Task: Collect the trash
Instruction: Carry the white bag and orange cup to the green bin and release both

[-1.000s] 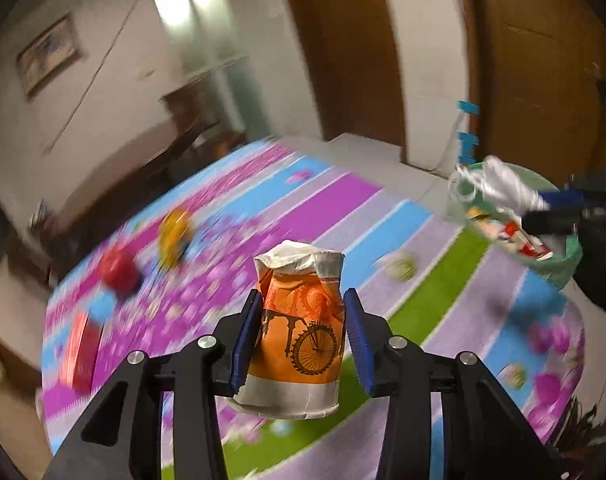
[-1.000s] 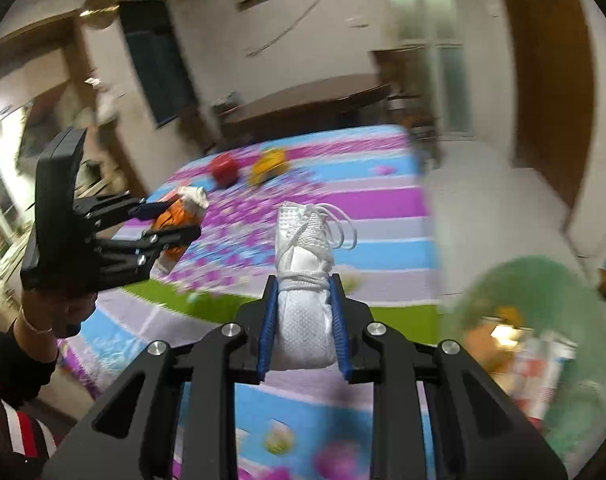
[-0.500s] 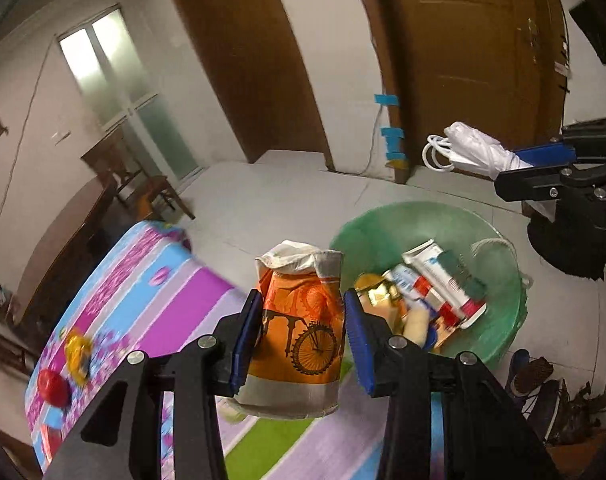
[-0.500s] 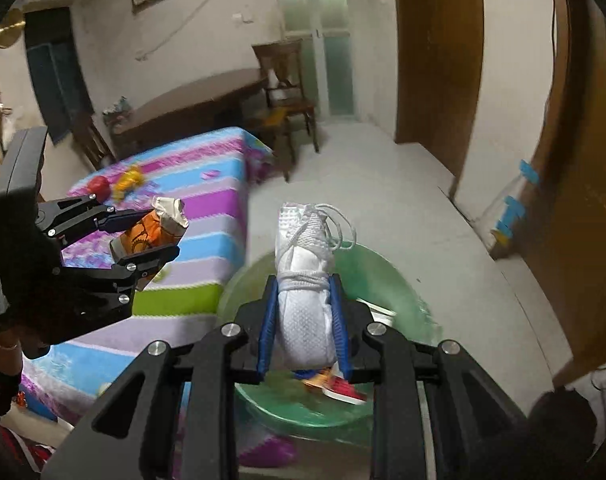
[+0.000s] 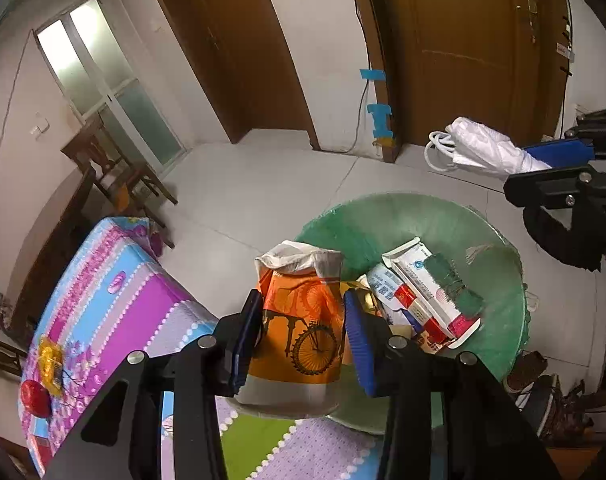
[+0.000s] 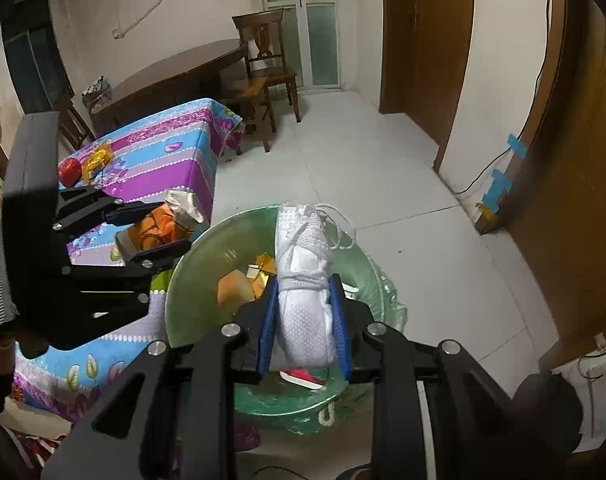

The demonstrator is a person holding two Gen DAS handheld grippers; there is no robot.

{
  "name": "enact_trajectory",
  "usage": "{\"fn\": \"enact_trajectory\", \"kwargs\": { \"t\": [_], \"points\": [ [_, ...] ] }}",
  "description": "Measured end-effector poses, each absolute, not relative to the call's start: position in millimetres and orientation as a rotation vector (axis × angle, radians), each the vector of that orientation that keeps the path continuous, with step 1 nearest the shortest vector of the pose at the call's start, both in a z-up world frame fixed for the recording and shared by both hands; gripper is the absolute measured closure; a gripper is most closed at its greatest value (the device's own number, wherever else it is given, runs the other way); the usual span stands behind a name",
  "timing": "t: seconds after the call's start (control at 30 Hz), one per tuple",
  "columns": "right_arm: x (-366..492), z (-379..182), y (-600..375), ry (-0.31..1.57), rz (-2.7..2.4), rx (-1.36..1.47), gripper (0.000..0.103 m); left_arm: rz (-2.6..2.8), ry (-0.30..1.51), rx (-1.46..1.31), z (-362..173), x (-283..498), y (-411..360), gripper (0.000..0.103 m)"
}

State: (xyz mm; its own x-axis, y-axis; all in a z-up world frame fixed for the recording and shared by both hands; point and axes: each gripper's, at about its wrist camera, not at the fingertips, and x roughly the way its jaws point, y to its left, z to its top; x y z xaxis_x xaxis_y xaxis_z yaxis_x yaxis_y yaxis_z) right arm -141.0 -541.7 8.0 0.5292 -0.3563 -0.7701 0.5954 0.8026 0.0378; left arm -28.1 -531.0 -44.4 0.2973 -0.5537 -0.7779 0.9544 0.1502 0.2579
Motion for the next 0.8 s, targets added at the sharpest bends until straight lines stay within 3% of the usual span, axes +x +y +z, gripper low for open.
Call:
{"fn": "enact_trajectory", "kwargs": {
  "t": [0.17,0.2,0.23,0.3,0.8],
  "points": [
    [-140,-1,-550,0.846,-0.559,0.347,0.077,-1.254,0.687,0.778,-51,-13,-536,0.06],
    [-140,-2,-551,0.843,-0.556,0.345,0.072,-1.276,0.702,0.761,-51,-10,-536,0.057],
    [-139,-5,-552,0.851,-0.55,0.335,0.05,-1.296,0.715,0.749,-53,-8,-538,0.036],
    [-140,-9,-556,0.851,-0.588,0.316,0.036,-1.273,0.688,0.725,-55,-4,-539,0.014],
    [-173,-11,-538,0.734,-0.62,0.324,0.036,-1.282,0.645,0.67,-63,-13,-509,0.014]
  ]
}}
